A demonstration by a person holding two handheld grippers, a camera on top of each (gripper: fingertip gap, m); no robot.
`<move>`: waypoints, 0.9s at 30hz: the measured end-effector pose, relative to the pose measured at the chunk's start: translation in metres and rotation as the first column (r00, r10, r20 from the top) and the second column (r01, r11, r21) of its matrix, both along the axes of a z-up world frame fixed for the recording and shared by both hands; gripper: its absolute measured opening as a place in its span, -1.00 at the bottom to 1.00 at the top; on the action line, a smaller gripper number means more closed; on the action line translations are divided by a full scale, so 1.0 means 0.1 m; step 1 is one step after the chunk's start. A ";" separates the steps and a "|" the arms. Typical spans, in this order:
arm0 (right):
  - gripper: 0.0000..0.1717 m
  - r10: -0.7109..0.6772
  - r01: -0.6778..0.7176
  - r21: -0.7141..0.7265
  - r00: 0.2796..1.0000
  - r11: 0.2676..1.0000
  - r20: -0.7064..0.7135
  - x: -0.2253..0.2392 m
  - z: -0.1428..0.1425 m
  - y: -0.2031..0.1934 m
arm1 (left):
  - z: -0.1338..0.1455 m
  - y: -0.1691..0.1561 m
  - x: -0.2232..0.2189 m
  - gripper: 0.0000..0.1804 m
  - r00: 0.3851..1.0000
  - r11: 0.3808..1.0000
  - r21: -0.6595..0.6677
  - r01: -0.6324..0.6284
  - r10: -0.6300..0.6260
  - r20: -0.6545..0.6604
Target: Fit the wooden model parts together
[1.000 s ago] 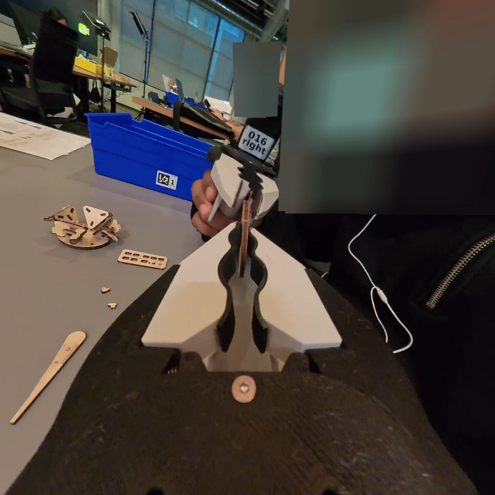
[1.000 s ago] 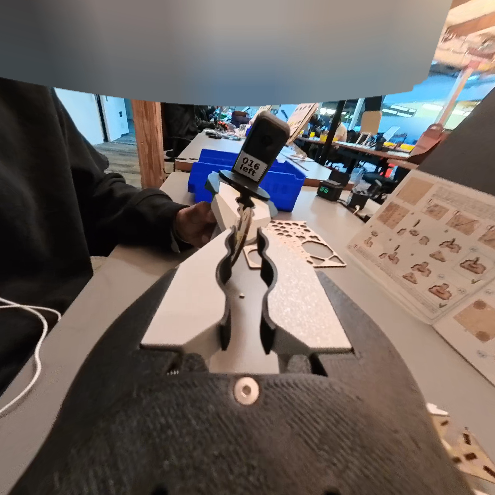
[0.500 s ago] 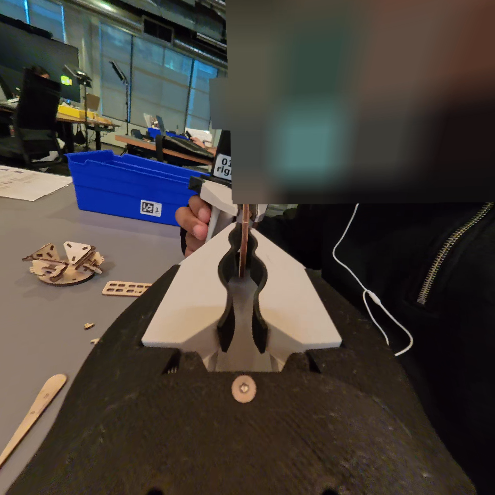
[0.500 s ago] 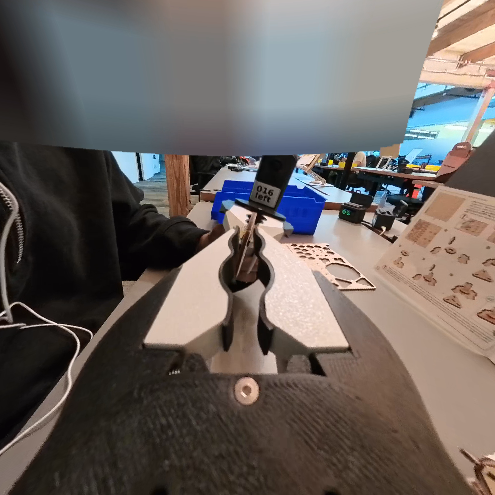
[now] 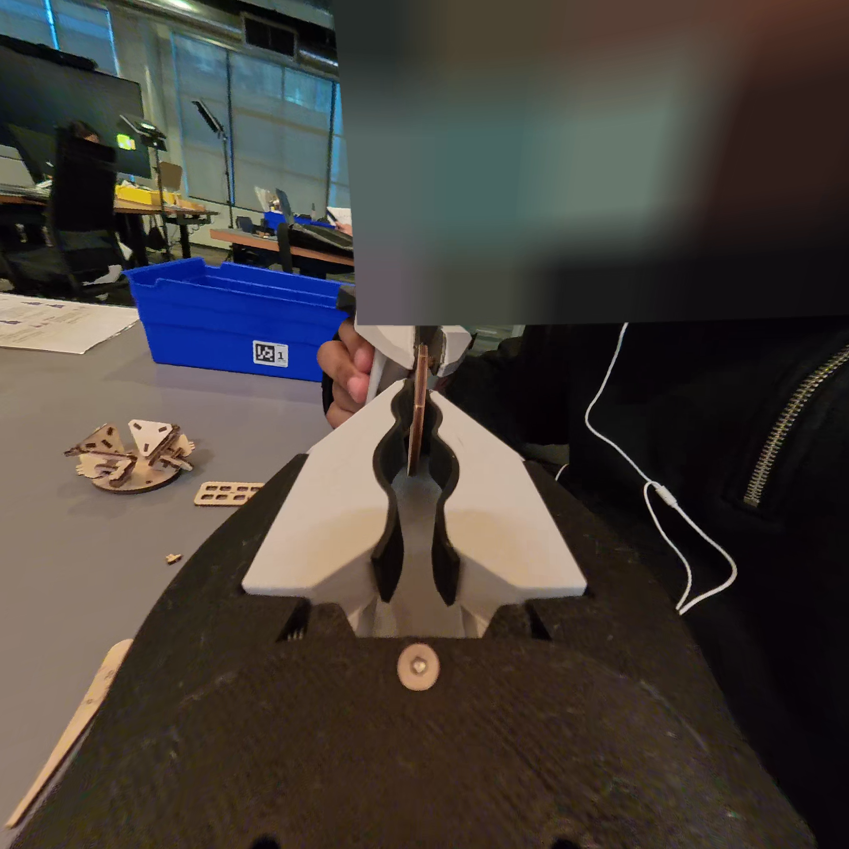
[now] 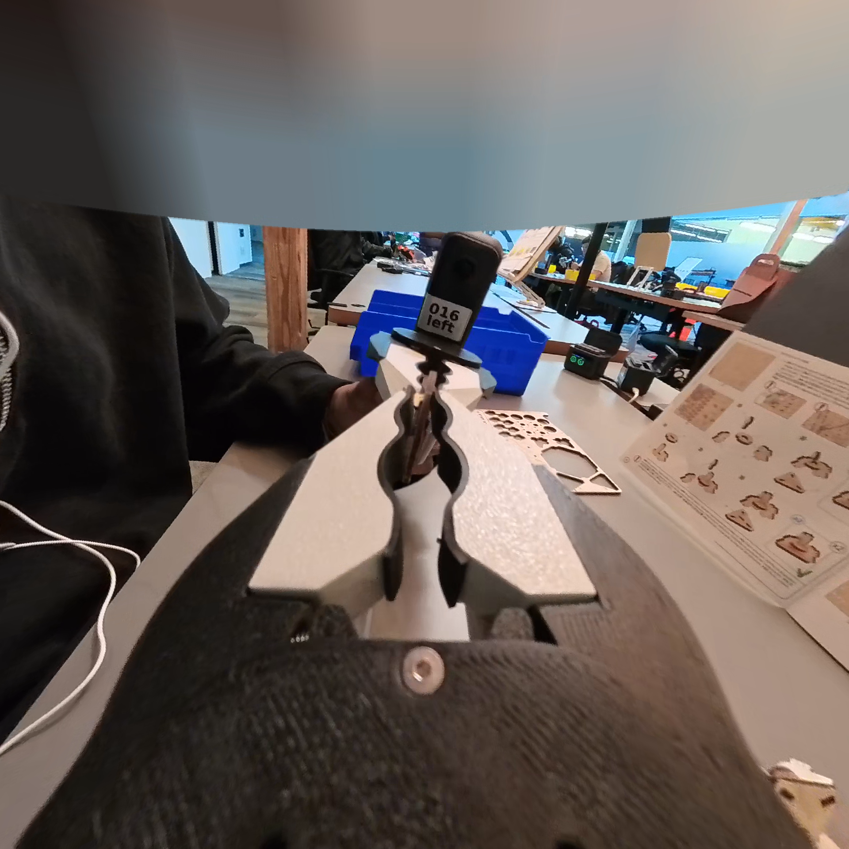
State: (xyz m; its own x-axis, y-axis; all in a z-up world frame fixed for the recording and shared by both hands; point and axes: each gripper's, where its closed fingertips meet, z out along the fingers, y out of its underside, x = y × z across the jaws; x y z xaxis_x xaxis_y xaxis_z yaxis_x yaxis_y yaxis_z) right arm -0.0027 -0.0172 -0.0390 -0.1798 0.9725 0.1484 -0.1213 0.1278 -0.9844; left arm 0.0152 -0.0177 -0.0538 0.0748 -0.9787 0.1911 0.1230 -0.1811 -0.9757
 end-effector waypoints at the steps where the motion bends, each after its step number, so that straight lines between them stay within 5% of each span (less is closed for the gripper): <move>1: -0.95 -0.009 0.009 0.002 1.000 1.000 0.004 0.00 0.00 0.00 | 0.00 0.00 0.00 -1.00 1.000 1.000 0.007 -0.008 0.008 -0.007; 10: -0.94 -0.028 0.028 0.022 0.999 0.999 0.029 -0.03 -0.05 0.00 | -0.06 0.01 0.00 -0.99 0.994 0.997 0.060 -0.049 0.054 -0.093; 17: -0.93 -0.038 0.038 0.038 0.999 0.999 0.010 -0.05 -0.06 0.02 | -0.07 0.02 0.01 -1.00 0.999 0.999 -0.042 0.003 -0.005 -0.043; 27: -0.93 -0.031 0.031 0.030 1.000 0.999 0.001 -0.04 -0.05 0.02 | -0.06 0.02 0.00 -1.00 0.998 1.000 -0.009 -0.020 0.019 -0.060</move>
State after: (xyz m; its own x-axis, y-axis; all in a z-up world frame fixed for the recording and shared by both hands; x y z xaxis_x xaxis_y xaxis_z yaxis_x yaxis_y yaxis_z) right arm -0.0065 -0.0149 -0.0441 -0.1500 0.9727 0.1771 -0.1159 0.1606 -0.9802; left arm 0.0155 -0.0153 -0.0599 0.1052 -0.9752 0.1947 0.0677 -0.1883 -0.9798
